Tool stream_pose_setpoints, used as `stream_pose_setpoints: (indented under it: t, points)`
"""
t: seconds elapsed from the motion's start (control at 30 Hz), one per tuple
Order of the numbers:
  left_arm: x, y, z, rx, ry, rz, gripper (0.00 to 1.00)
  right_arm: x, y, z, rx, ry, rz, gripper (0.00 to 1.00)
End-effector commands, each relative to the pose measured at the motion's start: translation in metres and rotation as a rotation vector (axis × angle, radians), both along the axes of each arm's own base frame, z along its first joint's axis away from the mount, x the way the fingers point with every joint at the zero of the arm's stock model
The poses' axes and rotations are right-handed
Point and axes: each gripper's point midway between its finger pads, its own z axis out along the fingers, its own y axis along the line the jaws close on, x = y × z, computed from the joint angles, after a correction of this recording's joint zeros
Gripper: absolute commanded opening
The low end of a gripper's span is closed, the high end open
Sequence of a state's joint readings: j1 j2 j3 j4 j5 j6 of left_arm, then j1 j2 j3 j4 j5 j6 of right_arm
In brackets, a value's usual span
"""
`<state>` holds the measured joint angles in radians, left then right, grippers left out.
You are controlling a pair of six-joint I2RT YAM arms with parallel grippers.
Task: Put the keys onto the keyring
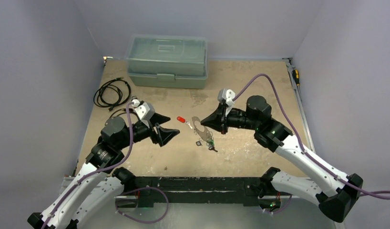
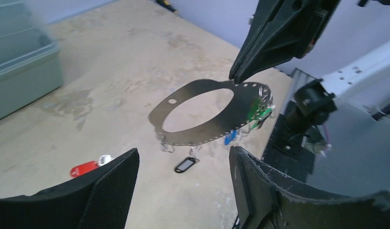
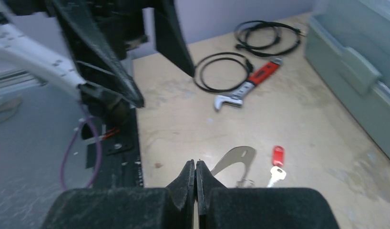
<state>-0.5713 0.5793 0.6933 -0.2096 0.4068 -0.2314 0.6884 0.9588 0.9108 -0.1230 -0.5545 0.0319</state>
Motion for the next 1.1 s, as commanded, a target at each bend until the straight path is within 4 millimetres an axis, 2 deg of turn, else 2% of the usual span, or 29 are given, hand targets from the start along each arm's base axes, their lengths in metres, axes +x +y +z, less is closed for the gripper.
stream_pose_setpoints:
  t: [0.0,0.03,0.23,0.43,0.73,1.07]
  points:
    - [-0.036,-0.023,0.021,-0.132,-0.025,-0.241,0.67,-0.043,0.020,0.060,0.140,-0.188,0.212,0.00]
    - [-0.039,-0.026,0.028,-0.170,-0.037,-0.266,0.66,-0.049,0.023,0.066,0.167,-0.181,0.227,0.00]
    - [-0.048,-0.028,0.044,-0.295,-0.091,-0.308,0.60,-0.079,0.036,0.096,0.319,-0.188,0.323,0.00]
    - [-0.068,-0.018,0.067,-0.431,-0.223,-0.343,0.57,-0.096,0.047,0.107,0.399,-0.189,0.372,0.00]
    - [-0.081,-0.015,0.078,-0.502,-0.250,-0.389,0.50,-0.098,0.069,0.105,0.413,-0.166,0.377,0.00]
    - [-0.080,-0.017,0.074,-0.487,-0.241,-0.400,0.46,-0.104,0.079,0.114,0.460,-0.165,0.392,0.00]
